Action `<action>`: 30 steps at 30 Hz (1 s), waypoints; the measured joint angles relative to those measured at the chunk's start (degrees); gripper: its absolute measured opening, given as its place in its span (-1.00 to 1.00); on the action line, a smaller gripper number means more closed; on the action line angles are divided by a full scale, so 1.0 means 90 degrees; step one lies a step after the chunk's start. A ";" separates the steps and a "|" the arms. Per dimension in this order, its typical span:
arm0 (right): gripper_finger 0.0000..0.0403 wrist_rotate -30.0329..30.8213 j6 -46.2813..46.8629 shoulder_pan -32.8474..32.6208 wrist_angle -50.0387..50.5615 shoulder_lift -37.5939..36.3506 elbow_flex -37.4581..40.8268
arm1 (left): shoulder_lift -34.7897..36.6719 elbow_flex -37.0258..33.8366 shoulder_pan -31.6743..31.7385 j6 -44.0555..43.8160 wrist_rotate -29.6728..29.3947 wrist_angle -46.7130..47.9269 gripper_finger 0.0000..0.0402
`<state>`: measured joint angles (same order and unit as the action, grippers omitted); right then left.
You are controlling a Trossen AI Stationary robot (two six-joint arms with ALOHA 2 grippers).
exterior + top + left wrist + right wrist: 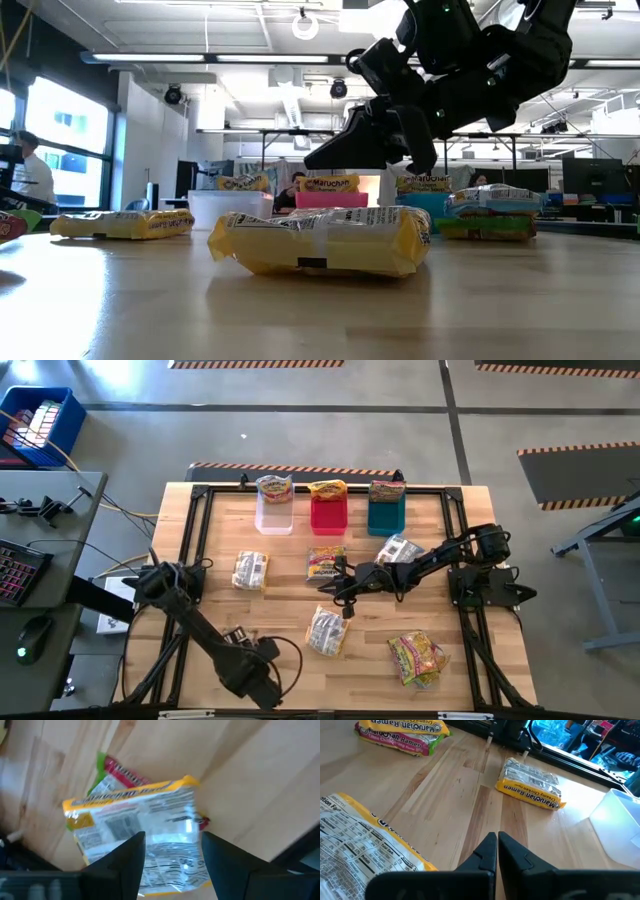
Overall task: Sort Maruchan noodles
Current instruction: Put the yellow noodle pack into the red bin
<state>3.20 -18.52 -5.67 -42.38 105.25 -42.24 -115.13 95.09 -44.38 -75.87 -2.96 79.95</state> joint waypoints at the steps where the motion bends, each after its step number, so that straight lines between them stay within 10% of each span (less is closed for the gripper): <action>1: -1.00 0.0000 0.0000 0.0000 0.0004 0.0000 0.0000 | 0.0000 -0.0052 -0.0025 -0.0087 0.0001 -0.0007 -0.07; 18: -1.00 0.0001 0.0006 0.0001 0.0047 0.0000 0.0000 | 0.0000 -0.0479 -0.0167 -0.0325 -0.0055 -0.0366 -0.10; 30: -1.00 0.0001 0.0025 0.0002 -0.0181 0.0000 -0.0002 | 0.0000 -0.0479 -0.0208 0.0851 -0.1098 -0.0368 -0.83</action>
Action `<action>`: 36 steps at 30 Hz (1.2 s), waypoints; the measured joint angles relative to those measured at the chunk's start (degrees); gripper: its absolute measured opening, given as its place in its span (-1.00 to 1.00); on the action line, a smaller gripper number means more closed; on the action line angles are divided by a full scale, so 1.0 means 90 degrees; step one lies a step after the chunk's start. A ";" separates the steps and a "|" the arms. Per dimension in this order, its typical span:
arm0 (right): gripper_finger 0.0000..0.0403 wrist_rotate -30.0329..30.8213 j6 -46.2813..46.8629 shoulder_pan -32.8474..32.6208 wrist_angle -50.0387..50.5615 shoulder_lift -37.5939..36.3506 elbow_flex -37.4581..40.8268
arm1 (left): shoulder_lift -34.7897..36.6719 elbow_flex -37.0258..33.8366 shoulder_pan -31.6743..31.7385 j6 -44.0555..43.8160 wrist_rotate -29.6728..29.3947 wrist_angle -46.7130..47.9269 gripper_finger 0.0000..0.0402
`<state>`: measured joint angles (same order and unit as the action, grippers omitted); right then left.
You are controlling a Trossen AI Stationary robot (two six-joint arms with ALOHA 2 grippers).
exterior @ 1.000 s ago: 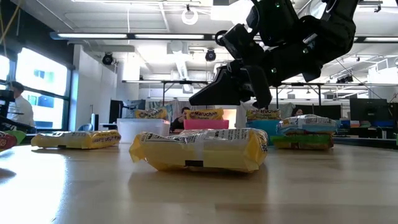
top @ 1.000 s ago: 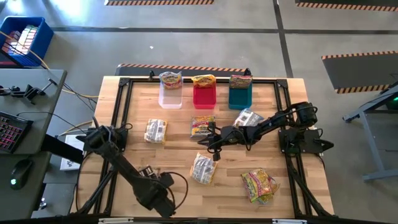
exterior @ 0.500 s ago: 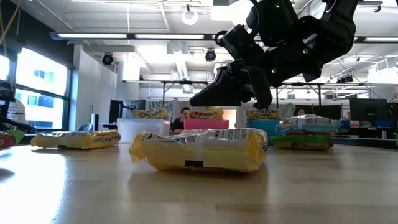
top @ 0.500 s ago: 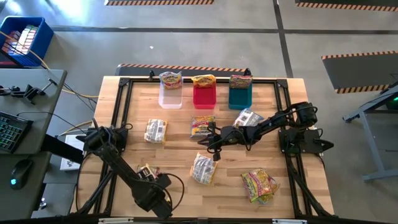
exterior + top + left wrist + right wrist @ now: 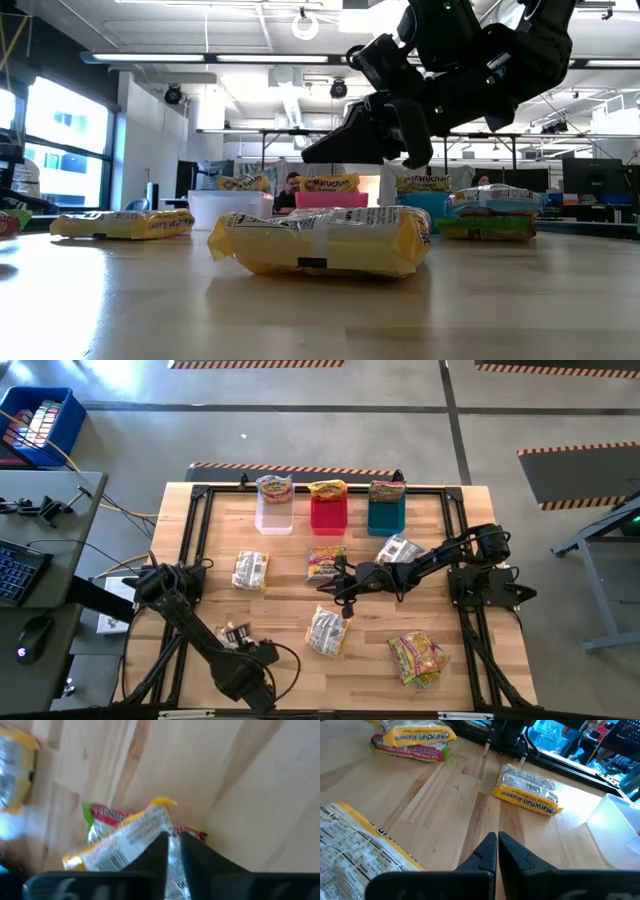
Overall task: Sort Maruchan noodles
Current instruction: Put the yellow noodle pack into the red bin
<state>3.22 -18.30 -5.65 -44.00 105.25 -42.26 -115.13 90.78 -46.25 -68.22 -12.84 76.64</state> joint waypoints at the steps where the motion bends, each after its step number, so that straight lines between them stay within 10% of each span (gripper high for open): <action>1: -1.00 -0.0001 0.0002 0.0000 0.0007 0.0000 0.0000 | 0.0000 0.0000 0.0002 0.0112 -0.0085 0.0001 -0.91; 11: -1.00 -0.0001 0.0214 0.0000 0.0018 0.0000 0.0000 | 0.0080 0.0000 0.0042 0.0284 0.0026 0.0115 -0.96; 27: -1.00 0.0003 0.0432 0.0002 0.0039 0.0000 0.0000 | -0.0031 0.0000 0.0083 -0.0234 0.1032 0.0359 -0.24; 36: -1.00 0.0003 0.0480 0.0002 0.0049 0.0000 0.0000 | -0.0450 0.0004 0.0054 -0.0208 0.1497 0.0509 -0.16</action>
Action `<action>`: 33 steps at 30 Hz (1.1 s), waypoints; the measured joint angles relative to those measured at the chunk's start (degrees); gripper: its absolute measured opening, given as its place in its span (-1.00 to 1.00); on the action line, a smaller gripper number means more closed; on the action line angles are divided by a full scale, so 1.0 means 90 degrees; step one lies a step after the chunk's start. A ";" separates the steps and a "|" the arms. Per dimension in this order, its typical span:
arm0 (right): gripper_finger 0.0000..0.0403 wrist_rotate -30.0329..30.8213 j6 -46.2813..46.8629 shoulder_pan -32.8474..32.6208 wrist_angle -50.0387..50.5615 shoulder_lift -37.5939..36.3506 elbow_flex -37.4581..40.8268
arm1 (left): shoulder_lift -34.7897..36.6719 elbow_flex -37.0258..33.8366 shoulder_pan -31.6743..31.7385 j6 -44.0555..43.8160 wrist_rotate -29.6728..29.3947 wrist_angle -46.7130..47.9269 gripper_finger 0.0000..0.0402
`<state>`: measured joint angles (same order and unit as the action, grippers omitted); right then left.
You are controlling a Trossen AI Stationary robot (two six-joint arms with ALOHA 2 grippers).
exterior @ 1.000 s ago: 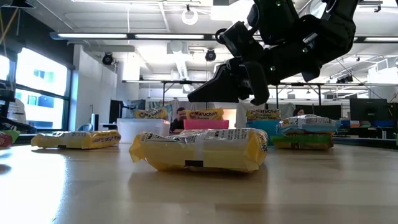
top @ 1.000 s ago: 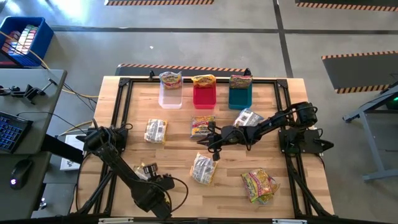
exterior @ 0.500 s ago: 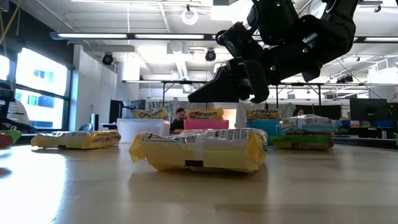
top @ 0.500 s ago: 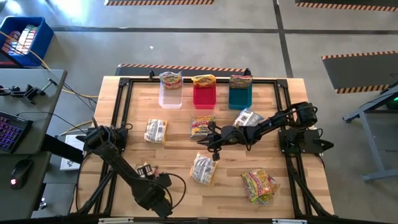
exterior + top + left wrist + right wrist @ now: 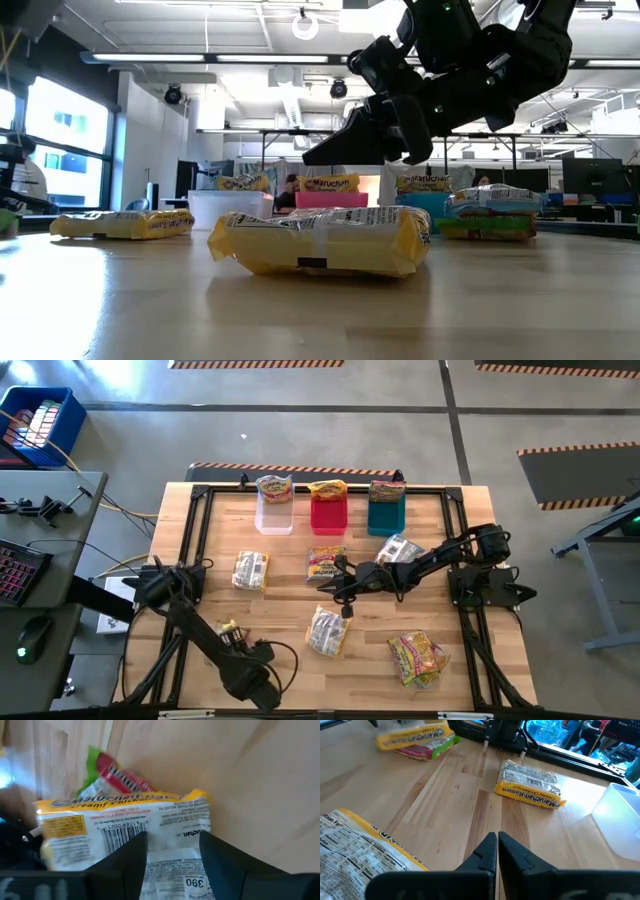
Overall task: Sort Maruchan noodles
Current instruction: Put the yellow noodle pack into the red bin
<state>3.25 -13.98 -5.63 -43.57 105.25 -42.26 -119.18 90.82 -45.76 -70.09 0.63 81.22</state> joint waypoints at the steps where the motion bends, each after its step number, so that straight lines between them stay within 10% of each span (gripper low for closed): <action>1: -1.00 0.0000 0.0002 0.0000 -0.0029 0.0000 0.0000 | -0.0059 0.0000 -0.0024 0.0065 0.0006 0.0056 -0.17; 15: -1.00 0.0000 0.0052 0.0000 -0.0034 0.0000 0.0000 | -0.0152 0.0000 -0.0167 0.1075 -0.0469 0.0806 -0.96; 33: -1.00 0.0000 0.0005 0.0000 0.0154 0.0000 0.0000 | 0.0228 0.0003 -0.0307 0.0192 -0.0231 0.0713 -0.75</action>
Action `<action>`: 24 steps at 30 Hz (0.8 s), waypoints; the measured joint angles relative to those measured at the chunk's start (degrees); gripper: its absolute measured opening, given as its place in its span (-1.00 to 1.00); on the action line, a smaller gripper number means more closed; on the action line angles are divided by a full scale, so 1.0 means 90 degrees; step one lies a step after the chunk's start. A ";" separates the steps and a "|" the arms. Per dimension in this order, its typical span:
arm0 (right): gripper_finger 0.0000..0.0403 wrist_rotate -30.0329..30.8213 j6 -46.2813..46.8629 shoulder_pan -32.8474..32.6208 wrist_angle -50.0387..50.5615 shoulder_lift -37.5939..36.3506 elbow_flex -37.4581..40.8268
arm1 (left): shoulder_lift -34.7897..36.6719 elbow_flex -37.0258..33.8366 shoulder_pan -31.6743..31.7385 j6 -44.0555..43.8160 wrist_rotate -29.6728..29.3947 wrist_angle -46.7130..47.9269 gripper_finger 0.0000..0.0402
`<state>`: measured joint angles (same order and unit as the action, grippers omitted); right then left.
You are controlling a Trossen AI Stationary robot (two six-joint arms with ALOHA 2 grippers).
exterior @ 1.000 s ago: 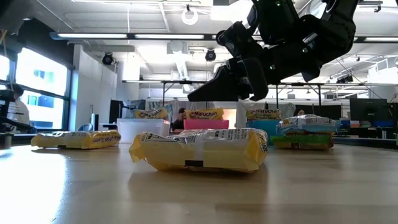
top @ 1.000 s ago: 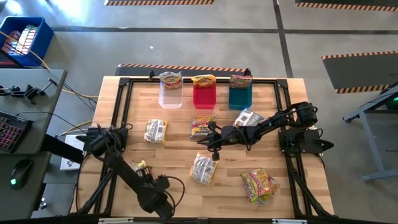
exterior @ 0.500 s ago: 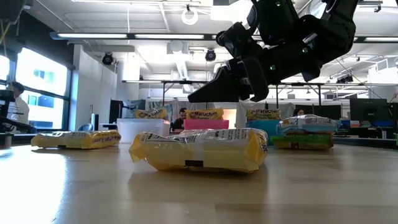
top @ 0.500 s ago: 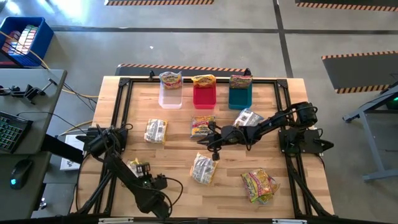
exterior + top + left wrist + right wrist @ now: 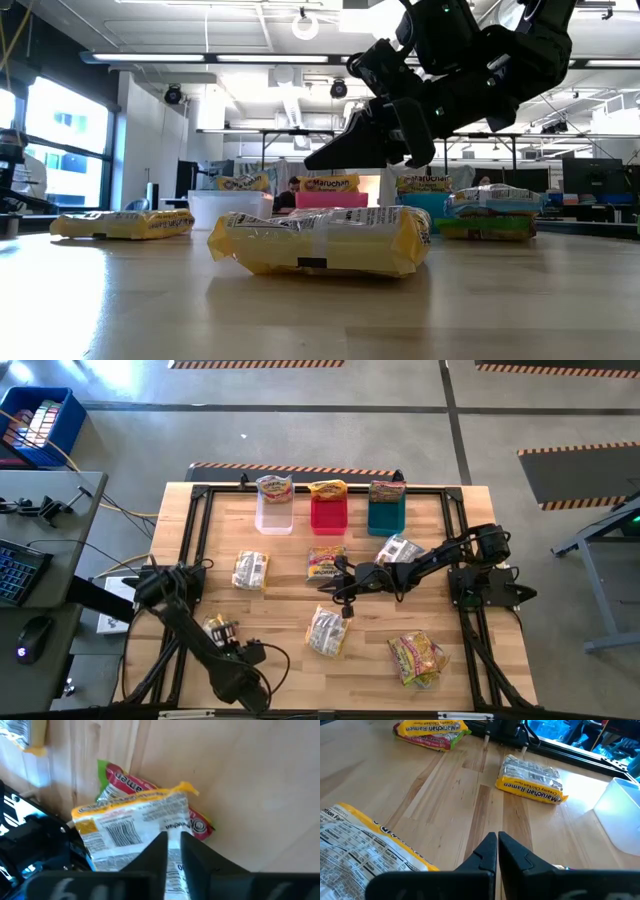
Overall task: Sort Maruchan noodles
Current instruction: Put the yellow noodle pack into the red bin
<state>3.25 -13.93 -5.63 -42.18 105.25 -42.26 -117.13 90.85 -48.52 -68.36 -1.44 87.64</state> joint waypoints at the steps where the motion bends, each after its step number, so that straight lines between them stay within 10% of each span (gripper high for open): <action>1: -1.00 0.0000 0.0010 0.0000 0.0014 0.0000 0.0000 | -0.0029 0.0000 -0.0031 -0.0002 0.0036 0.0002 -0.69; 11: -1.00 0.0000 0.0044 0.0000 0.0088 0.0000 0.0000 | -0.0452 0.0000 -0.0244 -0.0046 0.0503 -0.0049 -0.17; 24: -1.00 0.0000 0.0046 0.0000 0.0091 0.0000 0.0000 | -0.0460 0.0301 -0.0329 0.0177 0.0793 0.0250 -0.02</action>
<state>3.25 -13.52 -5.63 -41.36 105.25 -42.26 -121.27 93.56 -51.48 -66.76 5.69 89.89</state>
